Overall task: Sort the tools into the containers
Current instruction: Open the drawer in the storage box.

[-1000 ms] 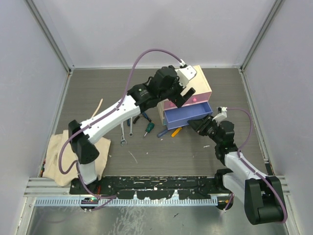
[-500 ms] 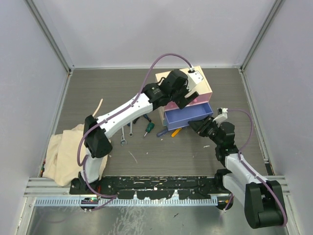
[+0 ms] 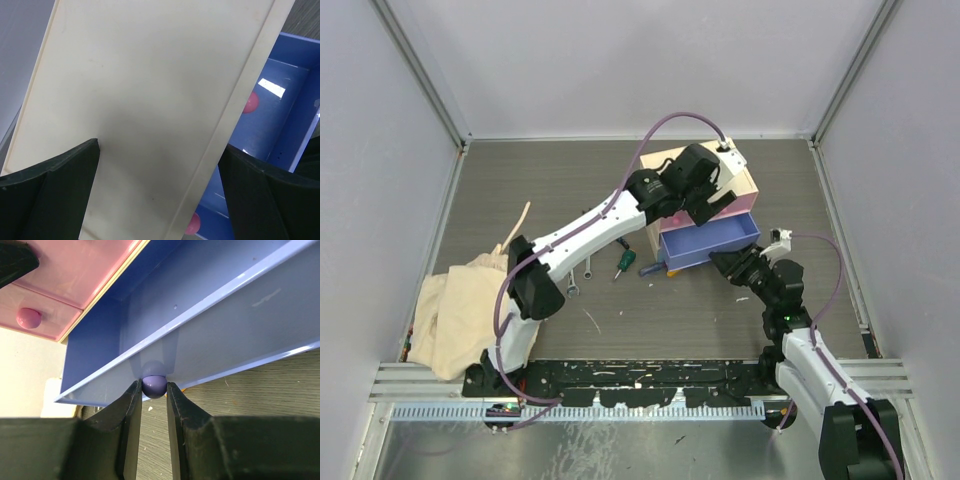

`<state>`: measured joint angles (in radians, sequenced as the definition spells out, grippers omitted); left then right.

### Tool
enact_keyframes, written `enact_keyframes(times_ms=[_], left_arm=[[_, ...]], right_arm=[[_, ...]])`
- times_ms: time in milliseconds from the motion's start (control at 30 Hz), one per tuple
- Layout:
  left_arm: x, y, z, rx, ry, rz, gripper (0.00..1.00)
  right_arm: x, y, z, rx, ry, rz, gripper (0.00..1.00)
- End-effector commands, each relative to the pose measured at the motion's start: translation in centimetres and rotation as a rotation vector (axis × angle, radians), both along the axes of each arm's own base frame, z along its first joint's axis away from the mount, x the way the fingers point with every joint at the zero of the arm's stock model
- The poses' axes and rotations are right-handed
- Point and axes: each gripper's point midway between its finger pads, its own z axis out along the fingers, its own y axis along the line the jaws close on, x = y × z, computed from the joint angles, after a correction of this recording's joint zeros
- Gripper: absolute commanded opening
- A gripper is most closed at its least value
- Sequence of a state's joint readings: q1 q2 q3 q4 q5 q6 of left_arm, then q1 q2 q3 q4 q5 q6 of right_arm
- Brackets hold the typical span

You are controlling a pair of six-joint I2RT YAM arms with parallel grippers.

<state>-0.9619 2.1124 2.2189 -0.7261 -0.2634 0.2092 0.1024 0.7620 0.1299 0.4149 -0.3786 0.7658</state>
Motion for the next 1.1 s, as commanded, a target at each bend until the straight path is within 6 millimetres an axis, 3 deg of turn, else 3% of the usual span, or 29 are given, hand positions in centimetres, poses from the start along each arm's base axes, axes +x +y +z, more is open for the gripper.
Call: enact_keyframes(times_ms=[0, 233, 500, 800, 1067], left_arm=[[2.1, 0.7, 0.8, -0.029, -0.021, 0.097, 0.98], [2.2, 0.3, 0.4, -0.036, -0.010, 0.106, 0.99], [3.8, 0.6, 0.4, -0.017, -0.035, 0.186, 1.00], [5.3, 1.7, -0.3, -0.013, -0.021, 0.251, 0.99], [6.0, 2.7, -1.1, 0.008, -0.012, 0.291, 0.98]], right_arm=[[-3.7, 0.2, -6.3, -0.032, 0.236, 0.048, 0.19], [-4.1, 0.4, -6.2, -0.042, 0.233, 0.063, 0.19], [-4.3, 2.1, -5.6, -0.046, 0.188, 0.161, 0.19], [-4.6, 3.4, -6.4, -0.074, 0.208, 0.270, 0.18], [-5.9, 2.0, -6.9, -0.122, 0.269, 0.202, 0.17]])
